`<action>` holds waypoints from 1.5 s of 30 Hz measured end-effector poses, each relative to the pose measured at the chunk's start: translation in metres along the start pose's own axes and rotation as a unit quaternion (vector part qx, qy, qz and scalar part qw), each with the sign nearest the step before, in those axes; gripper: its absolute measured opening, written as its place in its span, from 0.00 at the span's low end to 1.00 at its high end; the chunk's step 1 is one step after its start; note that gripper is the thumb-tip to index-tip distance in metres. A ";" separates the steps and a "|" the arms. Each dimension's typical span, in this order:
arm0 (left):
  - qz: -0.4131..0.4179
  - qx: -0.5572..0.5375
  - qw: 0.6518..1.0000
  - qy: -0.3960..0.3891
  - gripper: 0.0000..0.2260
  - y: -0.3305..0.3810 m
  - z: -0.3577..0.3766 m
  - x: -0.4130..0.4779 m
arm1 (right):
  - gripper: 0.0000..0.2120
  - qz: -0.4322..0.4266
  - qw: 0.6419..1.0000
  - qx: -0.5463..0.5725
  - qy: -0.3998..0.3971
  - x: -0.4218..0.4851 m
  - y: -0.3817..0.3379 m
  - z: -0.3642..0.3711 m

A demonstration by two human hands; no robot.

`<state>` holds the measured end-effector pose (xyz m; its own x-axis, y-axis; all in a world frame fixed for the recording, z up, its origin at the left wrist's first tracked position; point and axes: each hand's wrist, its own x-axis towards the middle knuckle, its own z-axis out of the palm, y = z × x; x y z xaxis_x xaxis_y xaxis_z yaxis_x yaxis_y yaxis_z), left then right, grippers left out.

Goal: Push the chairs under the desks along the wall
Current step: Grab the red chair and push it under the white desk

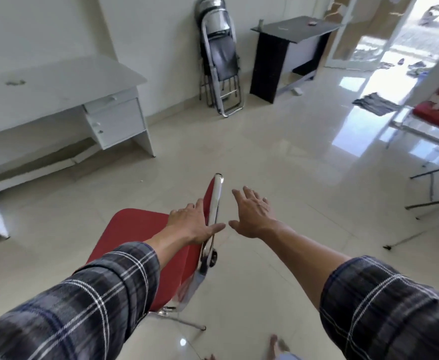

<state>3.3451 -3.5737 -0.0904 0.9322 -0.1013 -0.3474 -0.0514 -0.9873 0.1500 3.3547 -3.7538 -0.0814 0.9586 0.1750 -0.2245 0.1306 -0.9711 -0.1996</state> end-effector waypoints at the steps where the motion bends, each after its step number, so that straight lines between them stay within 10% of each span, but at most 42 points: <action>1: -0.007 -0.010 1.000 -0.017 0.49 0.000 -0.003 0.003 | 0.45 -0.030 1.000 -0.002 -0.001 0.011 -0.001 -0.001; 9: -0.095 -0.084 0.989 -0.079 0.54 0.004 -0.009 0.010 | 0.41 -0.257 0.964 -0.070 -0.017 0.089 0.008 -0.009; 14: -0.213 -0.168 0.956 -0.114 0.36 0.035 -0.002 -0.016 | 0.32 -0.338 0.931 -0.130 -0.052 0.110 0.018 -0.013; 24: -0.467 -0.142 0.867 0.096 0.09 0.099 0.036 -0.022 | 0.15 -0.397 0.885 -0.236 -0.056 0.134 0.003 -0.031; 34: -0.457 -0.050 0.885 0.074 0.06 0.098 0.043 -0.017 | 0.11 -0.560 0.774 -0.296 -0.020 0.162 0.006 -0.011; 45: -0.463 -0.028 0.879 0.108 0.08 0.040 0.042 -0.045 | 0.08 -0.549 0.803 -0.231 -0.032 0.144 -0.038 -0.003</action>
<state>3.2858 -3.6135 -0.1079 0.6112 0.7746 -0.1629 0.7779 -0.6258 -0.0569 3.4884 -3.6924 -0.1028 0.1890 0.9599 -0.2068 0.9818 -0.1804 0.0598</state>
